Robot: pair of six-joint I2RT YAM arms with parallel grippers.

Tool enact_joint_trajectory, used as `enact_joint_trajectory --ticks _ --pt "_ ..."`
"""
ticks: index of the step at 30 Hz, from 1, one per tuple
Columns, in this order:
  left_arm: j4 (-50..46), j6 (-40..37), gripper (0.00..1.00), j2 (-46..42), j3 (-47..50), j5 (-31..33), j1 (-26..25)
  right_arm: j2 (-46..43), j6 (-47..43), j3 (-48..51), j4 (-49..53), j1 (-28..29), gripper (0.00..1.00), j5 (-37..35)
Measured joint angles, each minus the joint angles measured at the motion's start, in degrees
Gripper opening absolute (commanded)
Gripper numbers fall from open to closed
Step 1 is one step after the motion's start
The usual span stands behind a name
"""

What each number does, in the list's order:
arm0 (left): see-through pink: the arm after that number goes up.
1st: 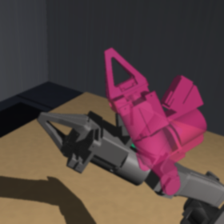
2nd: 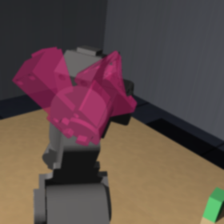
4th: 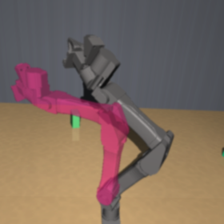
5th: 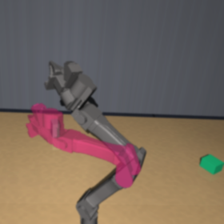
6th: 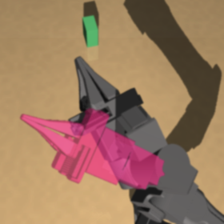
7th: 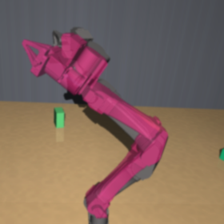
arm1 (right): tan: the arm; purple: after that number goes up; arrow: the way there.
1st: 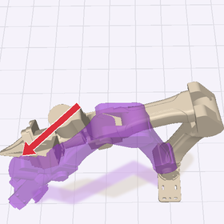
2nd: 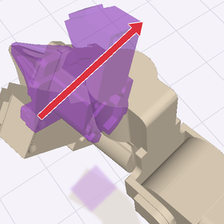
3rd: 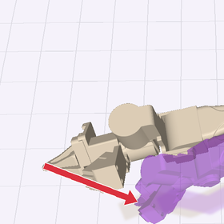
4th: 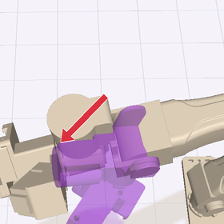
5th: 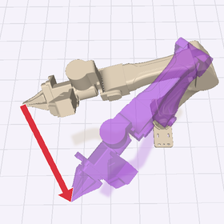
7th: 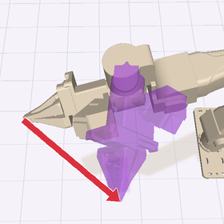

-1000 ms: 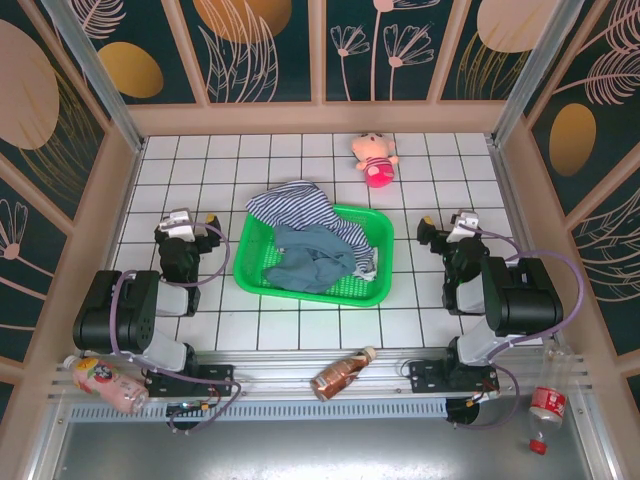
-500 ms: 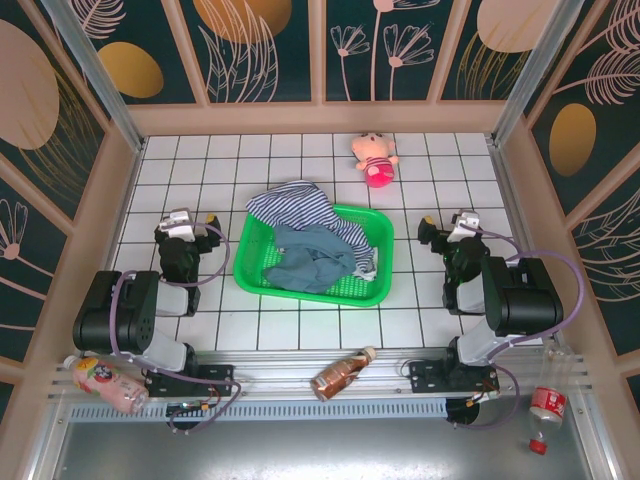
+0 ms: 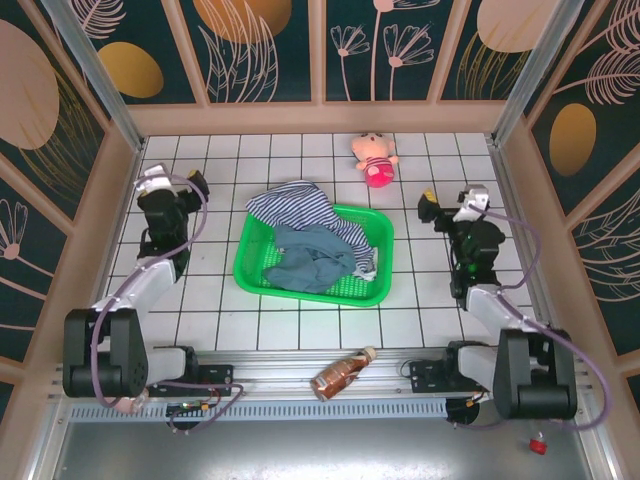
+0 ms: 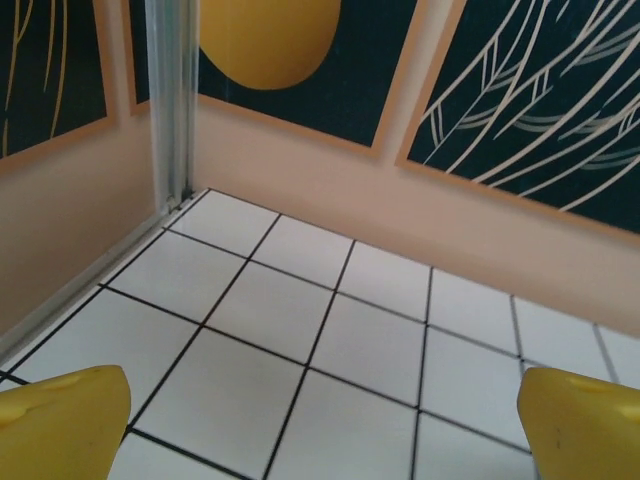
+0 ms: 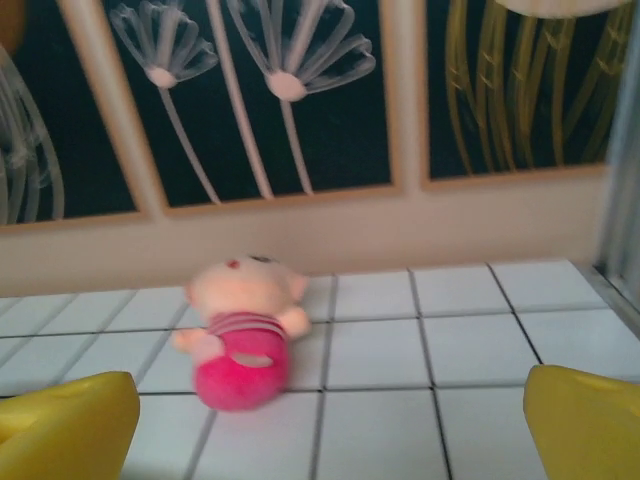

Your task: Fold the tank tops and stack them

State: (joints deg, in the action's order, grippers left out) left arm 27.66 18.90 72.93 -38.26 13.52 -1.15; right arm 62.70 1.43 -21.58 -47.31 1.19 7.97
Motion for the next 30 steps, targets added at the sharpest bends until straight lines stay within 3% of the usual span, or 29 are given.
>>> enact_joint_trajectory --ticks 3,7,11,16,24,28,30 --pt "-11.9 4.2 0.99 -0.7 -6.3 -1.2 -1.6 -3.1 0.2 -5.5 10.8 4.1 0.99 1.8" --pt "-25.5 8.2 0.99 -0.7 -12.8 -7.9 -5.9 -3.2 -0.1 -13.7 26.7 11.5 0.99 3.9" --pt "-35.6 11.5 0.94 -0.7 -13.4 -14.8 -10.2 -1.2 -1.1 -20.4 39.1 18.0 0.99 5.7" --pt "-45.2 13.4 0.89 -0.9 -11.3 -17.8 -14.6 4.6 -3.0 -25.3 48.9 23.7 0.98 7.4" --pt "-50.6 10.2 0.68 1.3 -8.2 -17.6 -16.1 16.2 -7.6 -29.4 56.8 32.8 0.98 7.4" --pt "-50.5 7.4 0.48 6.4 -8.3 -17.5 -16.1 21.8 -9.5 -30.4 57.5 36.2 0.98 5.4" --pt "-50.6 6.0 0.43 7.8 -8.8 -17.4 -16.1 24.3 -10.2 -30.9 57.4 37.3 0.98 3.6"
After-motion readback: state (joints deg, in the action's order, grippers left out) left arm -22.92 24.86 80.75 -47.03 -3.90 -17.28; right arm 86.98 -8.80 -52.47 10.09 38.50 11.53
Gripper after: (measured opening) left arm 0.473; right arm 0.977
